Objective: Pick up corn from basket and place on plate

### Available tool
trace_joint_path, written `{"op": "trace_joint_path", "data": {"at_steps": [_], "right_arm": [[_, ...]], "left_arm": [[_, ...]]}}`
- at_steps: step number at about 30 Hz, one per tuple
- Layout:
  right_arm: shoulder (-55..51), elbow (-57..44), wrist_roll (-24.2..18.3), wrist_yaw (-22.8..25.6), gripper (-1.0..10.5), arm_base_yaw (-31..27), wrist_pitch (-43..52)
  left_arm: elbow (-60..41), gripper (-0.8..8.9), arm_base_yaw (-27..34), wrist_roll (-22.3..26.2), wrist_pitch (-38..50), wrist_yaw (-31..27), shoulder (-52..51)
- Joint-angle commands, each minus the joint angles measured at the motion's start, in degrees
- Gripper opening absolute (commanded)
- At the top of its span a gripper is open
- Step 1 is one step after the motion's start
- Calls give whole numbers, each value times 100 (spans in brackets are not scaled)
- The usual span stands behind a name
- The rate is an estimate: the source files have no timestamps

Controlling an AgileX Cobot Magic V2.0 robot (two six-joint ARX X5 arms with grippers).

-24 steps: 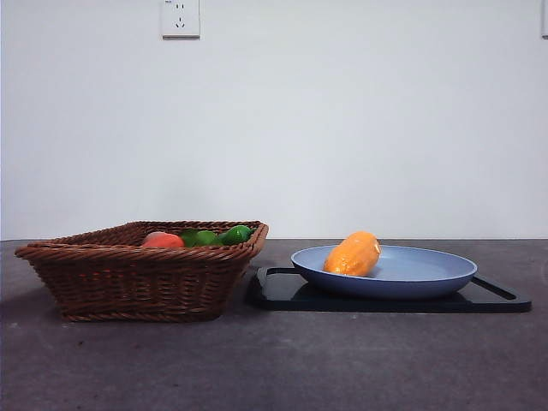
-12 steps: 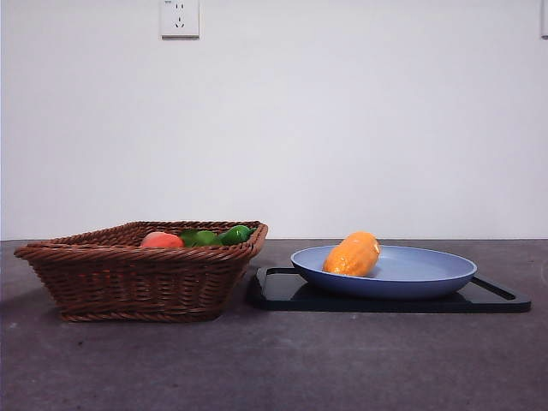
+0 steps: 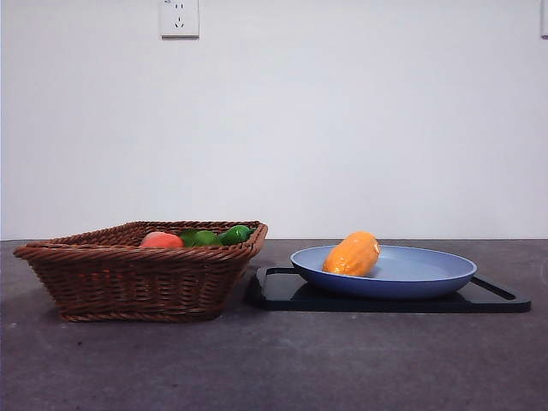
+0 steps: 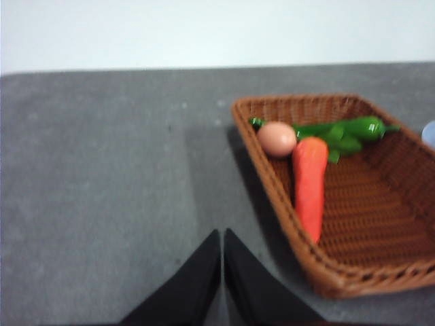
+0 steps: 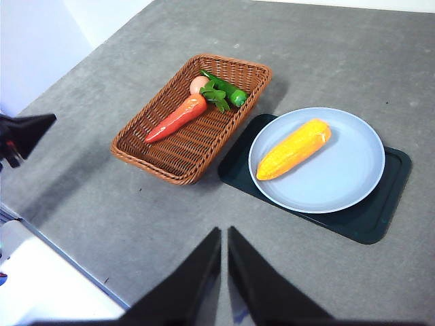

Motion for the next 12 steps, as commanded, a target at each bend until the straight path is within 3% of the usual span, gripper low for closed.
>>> {"op": "trace_joint_path", "data": {"at_steps": [1, 12], "right_arm": [[17, 92, -50, 2, 3, 13, 46], [17, 92, -52, 4, 3, 13, 55]], "left_arm": [[-208, 7, 31, -48, 44, -22, -221], [-621, 7, 31, -157, -162, -20, -691]]}}
